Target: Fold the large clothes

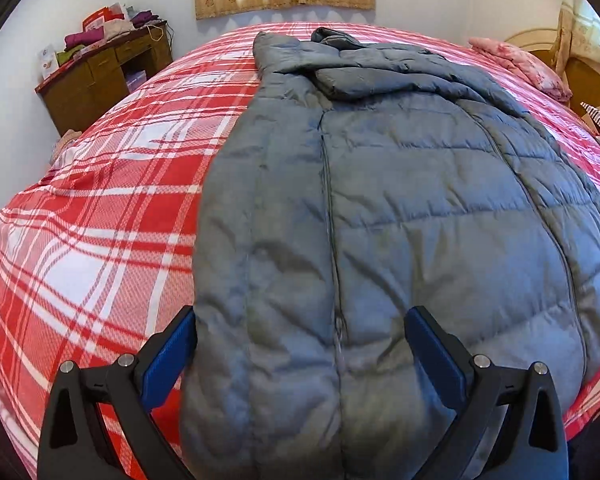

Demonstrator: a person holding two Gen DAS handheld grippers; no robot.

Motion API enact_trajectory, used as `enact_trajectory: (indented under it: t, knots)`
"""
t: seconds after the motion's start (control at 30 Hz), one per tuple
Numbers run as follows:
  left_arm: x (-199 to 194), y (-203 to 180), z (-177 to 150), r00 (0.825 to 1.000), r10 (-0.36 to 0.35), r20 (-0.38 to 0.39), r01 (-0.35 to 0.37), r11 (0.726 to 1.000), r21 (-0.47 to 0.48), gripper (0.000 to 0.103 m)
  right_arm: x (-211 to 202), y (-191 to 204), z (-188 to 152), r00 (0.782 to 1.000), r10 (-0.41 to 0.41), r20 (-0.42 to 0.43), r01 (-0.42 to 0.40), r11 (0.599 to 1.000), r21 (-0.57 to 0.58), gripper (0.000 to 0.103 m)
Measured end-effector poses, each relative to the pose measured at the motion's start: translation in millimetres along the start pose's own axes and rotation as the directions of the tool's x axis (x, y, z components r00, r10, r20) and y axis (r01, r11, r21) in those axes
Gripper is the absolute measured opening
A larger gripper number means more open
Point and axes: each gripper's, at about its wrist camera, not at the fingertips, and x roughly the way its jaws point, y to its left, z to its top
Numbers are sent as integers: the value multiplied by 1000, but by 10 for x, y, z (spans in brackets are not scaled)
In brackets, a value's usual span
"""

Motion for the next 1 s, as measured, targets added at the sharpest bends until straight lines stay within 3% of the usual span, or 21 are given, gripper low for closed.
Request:
enact_trajectory:
  t: [0.07, 0.13, 0.17, 0.23, 0.27, 0.3, 0.43, 0.53, 0.63, 0.83, 0.9, 1.0]
  knots:
    - [-15, 26, -52, 1000, -18, -3, 18, 1000, -6, 102, 24, 66, -39, 1000, 5, -9, -5, 1000, -22, 75]
    - [-35, 69, -94, 999, -41, 0, 41, 999, -16, 91, 31, 106, -75, 1000, -6, -3, 6, 999, -38, 59]
    - [-47, 82, -101, 998, -61, 8, 61, 998, -18, 74, 21, 102, -86, 1000, 2, 4, -2, 999, -34, 51]
    - [-111, 62, -110, 997, -75, 36, 75, 997, 3, 47, 8, 60, -94, 996, 84, 12, -84, 996, 10, 15]
    - [-139, 28, -111, 994, -97, 41, 96, 995, 22, 28, 5, 42, -104, 994, 112, 18, -112, 993, 31, 13]
    - [-174, 11, -108, 993, -112, 49, 110, 993, 33, 20, 1, 63, -114, 994, 105, 27, -106, 994, 28, 12]
    - [-373, -22, -69, 987, -115, 116, 108, 992, 66, 12, -92, 124, -143, 990, 119, 81, -121, 992, 28, 10]
    - [-645, 39, 23, 972, -155, 176, 148, 988, 54, 11, -309, 133, -122, 975, 164, 149, -170, 985, 32, 9]
    - [-1016, 80, 135, 949, -203, 240, 193, 979, 67, 10, -703, 197, -34, 946, 211, 246, -219, 976, 8, 9]
    - [-1935, 90, 375, 897, -226, 379, 194, 974, 121, 10, -1612, 382, 304, 850, 297, 435, -295, 953, -73, 8]
    - [-2019, 93, 493, 894, -209, 396, 167, 976, 139, 10, -1707, 396, 504, 828, 304, 471, -299, 950, -88, 8]
    - [-1719, 124, 831, 901, -179, 394, 125, 979, 159, 10, -1461, 380, 898, 821, 281, 497, -274, 958, -88, 8]
